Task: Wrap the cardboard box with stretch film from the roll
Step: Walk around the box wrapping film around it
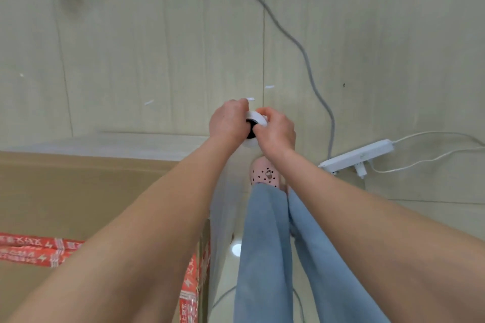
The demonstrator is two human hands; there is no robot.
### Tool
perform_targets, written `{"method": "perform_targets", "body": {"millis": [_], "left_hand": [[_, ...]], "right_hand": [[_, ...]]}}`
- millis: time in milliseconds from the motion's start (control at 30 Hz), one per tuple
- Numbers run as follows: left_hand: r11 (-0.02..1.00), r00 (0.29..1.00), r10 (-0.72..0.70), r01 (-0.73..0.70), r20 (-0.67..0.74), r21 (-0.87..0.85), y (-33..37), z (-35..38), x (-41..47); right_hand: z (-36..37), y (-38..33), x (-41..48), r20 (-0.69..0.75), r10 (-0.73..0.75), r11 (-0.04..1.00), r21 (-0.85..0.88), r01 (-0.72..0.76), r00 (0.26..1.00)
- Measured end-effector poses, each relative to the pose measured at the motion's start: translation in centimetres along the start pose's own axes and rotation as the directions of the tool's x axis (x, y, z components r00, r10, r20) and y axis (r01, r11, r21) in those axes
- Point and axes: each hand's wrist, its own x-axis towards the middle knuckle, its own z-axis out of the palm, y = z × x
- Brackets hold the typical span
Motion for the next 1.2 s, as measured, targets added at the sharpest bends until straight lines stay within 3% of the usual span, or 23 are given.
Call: {"method": "perform_targets", "body": {"millis": [167,300,533,667,800,900,1100,1200], "left_hand": [[0.962,0.980,-0.198,0.192,-0.010,-0.196,-1.6,-1.7,0.6],[0.859,0.920,-0.393,0.370,0.007,-0.354,-4.4,-3.1,1.5],[0.699,0.854,-0.477,0.513,0.208,-0.499,-7.5,-4.9,2.0],[0.812,0.905,-0.377,0.425,0.195,-0.401,-7.8,-5.0,2.4],[0.946,0.971,-0.201,0.227,0.129,-0.233,-7.8,-5.2,2.8],[0.990,0.989,-0.091,0.102,0.116,-0.092,-7.0,-5.2,3.2],[0.995,0.994,-0.085,0.089,0.064,-0.055,-7.6,-6.7,4.6],[0.981,0.988,-0.153,0.156,0.037,-0.115,-8.2,-7.1,5.0]], "right_hand": [[0.4,-2.3,0.4,-0.047,-0.017,1.000,0.003,0.017,0.999],[2.4,-4.7,0.8,0.071,0.082,0.984,0.152,-0.092,0.994],[4.8,-8.2,1.7,0.097,0.047,0.992,0.114,-0.058,0.994],[4.7,-8.4,1.8,0.099,0.060,0.992,0.101,-0.070,0.993],[4.6,-8.1,1.7,0.117,0.062,0.994,0.087,-0.072,0.991],[4.5,-8.3,1.8,0.141,0.060,0.993,0.093,-0.074,0.988],[4.6,-10.3,3.0,0.172,0.035,0.999,-0.019,-0.032,0.985],[4.8,-11.6,3.6,0.173,0.009,0.996,-0.090,0.006,0.985]]}}
